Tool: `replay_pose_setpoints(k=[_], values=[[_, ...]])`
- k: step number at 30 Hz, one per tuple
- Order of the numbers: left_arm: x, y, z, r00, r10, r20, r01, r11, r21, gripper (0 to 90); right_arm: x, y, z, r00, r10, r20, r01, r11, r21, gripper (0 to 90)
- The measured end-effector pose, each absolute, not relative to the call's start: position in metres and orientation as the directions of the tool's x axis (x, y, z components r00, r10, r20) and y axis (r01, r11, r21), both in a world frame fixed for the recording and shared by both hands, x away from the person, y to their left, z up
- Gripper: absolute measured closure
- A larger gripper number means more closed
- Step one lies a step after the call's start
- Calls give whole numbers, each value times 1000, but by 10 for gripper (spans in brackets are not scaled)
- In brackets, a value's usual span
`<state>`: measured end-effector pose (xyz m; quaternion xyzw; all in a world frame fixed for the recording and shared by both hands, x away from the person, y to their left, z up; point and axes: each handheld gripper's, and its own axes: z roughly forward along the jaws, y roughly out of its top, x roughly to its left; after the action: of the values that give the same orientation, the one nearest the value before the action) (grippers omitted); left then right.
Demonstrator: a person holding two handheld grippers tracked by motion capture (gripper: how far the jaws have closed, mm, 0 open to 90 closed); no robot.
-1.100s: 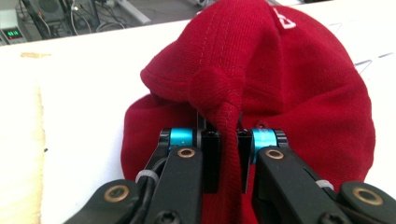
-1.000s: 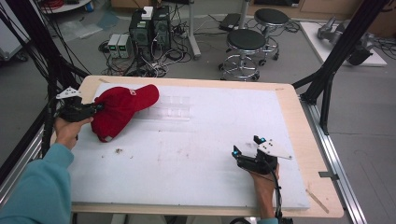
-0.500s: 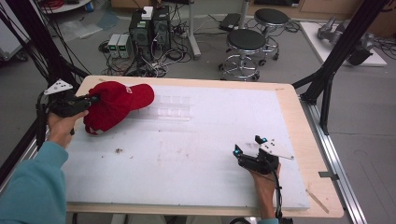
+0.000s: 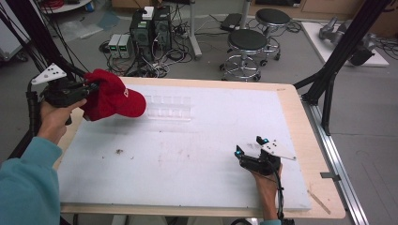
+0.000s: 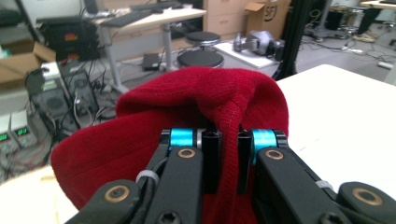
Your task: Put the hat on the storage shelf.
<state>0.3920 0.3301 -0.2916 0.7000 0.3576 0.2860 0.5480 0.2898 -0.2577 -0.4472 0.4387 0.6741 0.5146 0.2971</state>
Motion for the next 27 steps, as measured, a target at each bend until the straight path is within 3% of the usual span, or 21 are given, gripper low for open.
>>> replay_pose_setpoints(k=[15, 25, 27], values=[[365, 290, -249, 732, 679, 49, 97, -176, 980, 866, 284, -262, -441, -446, 893, 67, 238, 46, 970, 102], [350, 267, -243, 816, 575, 61, 82, -219, 972, 865, 273, -257, -432, -447, 894, 29, 169, 52, 984, 101], [348, 264, -243, 829, 558, 50, 87, -216, 973, 865, 272, -256, -428, -464, 885, 47, 181, 42, 983, 45]])
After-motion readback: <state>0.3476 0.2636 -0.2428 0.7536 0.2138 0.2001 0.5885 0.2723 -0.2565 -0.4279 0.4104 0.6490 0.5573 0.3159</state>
